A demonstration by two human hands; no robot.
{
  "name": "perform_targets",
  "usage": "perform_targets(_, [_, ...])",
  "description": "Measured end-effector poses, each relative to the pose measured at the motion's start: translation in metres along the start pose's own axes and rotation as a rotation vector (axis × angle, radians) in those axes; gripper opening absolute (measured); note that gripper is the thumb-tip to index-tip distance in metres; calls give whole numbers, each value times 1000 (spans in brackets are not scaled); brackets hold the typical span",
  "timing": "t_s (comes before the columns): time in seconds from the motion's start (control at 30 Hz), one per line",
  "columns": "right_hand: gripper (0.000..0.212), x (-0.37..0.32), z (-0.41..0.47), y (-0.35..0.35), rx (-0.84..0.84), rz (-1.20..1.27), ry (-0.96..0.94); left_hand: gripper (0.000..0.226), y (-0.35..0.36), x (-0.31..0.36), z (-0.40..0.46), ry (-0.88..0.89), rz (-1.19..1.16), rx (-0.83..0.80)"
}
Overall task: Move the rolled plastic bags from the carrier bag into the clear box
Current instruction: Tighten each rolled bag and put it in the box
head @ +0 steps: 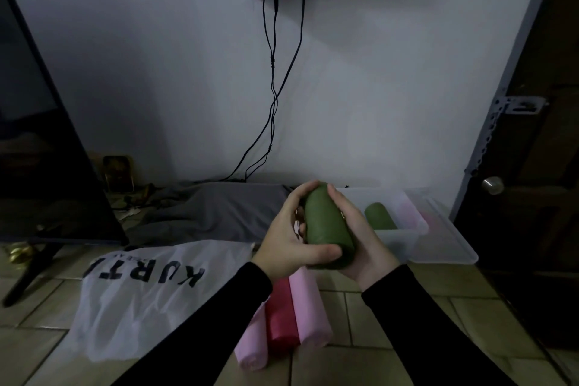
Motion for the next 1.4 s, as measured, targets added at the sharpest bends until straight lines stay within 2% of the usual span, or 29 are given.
perform_targets(0.07, [40, 2, 4, -6, 37, 23, 18, 112, 3, -6, 2, -26, -44, -30])
perform_targets(0.2, [37, -2, 9, -20, 92, -18, -35, 106, 4, -14, 2, -110, -79, -107])
perform_targets(0.23, [37, -6, 9, -24, 112, -60, -71, 93, 4, -14, 2, -132, -102, -106])
perform_targets(0.33, [36, -27, 9, -32, 199, -180, -250, 30, 9, -12, 5, -216, -159, -97])
perform_targets(0.37, [33, -35, 7, -32, 217, -203, -315, 24, 11, -13, 6, -243, -152, -106])
perform_targets(0.47, [19, -51, 2, -31, 208, -241, -433, 30, 12, -16, 13, -287, -78, -120])
perform_targets(0.6, [31, -54, 7, -35, 159, -189, -350, 44, 10, -17, 22, -324, 59, -133])
perform_targets(0.7, [37, -69, 15, -54, 225, -273, -377, 37, 12, -19, 29, -340, 89, -132])
perform_targets(0.83, [35, -118, 17, -77, 332, -426, -559, 34, 23, -26, 36, -363, 109, -153])
perform_targets(1.0, [23, -192, 12, -112, 540, -970, -765, 39, 39, -42, 50, -402, 111, -122])
perform_targets(1.1, [38, -206, 21, -139, 657, -1266, -648, 39, 40, -50, 67, -428, 135, -41])
perform_targets(1.2, [35, -202, 34, -163, 684, -1449, -448, 39, 49, -68, 86, -510, 148, -1])
perform_targets(1.27, [37, -194, 41, -173, 674, -1521, -368, 40, 56, -81, 96, -563, 193, 2])
perform_targets(1.4, [31, -193, 42, -183, 689, -1523, -393, 52, 69, -105, 116, -622, 429, -37])
Point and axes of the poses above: each hand's wrist, its own z-axis towards the middle knuckle, its own y-axis out of the palm, x = y × z, the point moved 10 cm from there along z, towards the middle knuckle, and after that the axes turned 12 degrees about z, right-handed, at the moved point
